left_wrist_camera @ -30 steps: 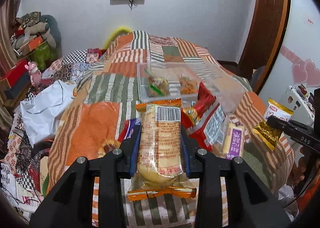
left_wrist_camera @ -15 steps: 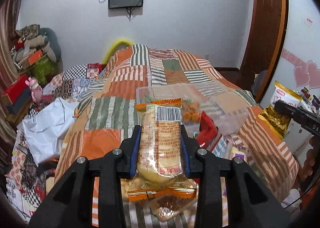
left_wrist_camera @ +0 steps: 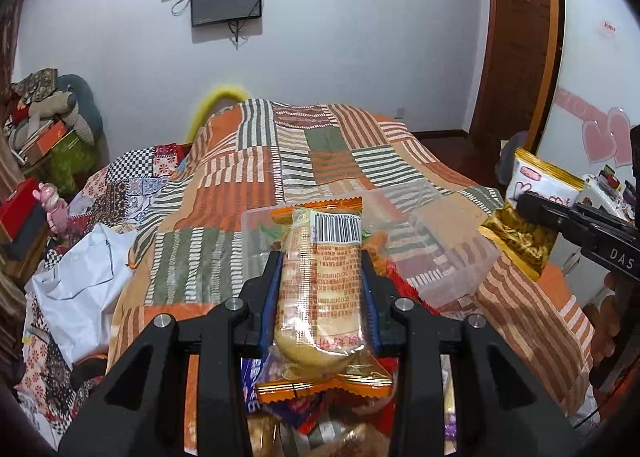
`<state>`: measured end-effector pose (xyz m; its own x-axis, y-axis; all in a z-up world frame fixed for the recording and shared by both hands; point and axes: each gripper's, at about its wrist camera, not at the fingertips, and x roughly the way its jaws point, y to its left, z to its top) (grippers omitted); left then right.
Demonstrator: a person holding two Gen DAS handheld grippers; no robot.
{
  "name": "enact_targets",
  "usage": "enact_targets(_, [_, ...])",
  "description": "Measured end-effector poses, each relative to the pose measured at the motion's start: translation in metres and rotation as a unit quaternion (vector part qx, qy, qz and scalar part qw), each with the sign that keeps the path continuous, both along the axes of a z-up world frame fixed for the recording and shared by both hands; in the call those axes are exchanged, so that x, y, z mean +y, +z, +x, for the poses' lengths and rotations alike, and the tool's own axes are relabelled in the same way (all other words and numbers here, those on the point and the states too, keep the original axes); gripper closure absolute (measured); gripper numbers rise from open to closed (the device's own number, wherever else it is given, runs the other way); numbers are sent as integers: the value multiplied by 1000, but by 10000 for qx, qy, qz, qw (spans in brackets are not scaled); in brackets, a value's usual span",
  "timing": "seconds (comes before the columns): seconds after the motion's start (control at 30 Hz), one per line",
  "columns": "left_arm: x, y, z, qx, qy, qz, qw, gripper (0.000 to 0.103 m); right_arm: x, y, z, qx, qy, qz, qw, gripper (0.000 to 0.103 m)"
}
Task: Organize snacks
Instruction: 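Carry both packs over the clear box and open both tools to release them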
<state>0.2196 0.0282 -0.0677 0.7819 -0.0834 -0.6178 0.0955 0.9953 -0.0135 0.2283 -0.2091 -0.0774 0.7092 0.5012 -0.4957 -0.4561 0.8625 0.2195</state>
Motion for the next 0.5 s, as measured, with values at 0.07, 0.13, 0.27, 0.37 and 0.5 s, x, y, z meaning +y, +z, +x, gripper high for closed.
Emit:
enact_targets(0.07, [-3,-2,11,74,-62,34,9999,68,2,-2,6,26,2,0,10000,81])
enact_targets(0.13, [-4,-3,20,106,-83,63,9999,68,3,-4,12,53,-21,27,10000,81])
enact_targets(0.27, [-7,-5,39,209,-119,59,9997,68,2,-10,27,225,-22,154,9996,81])
enact_targets(0.37, [-8,-8,51,276,-119,37,9995,68,3,-15,33,268,-55,115,9996,81])
enact_targets(0.5, [-10,-13,64,388,-128,43,9992,68,8,-17,41,292,-51,-4,9996,81])
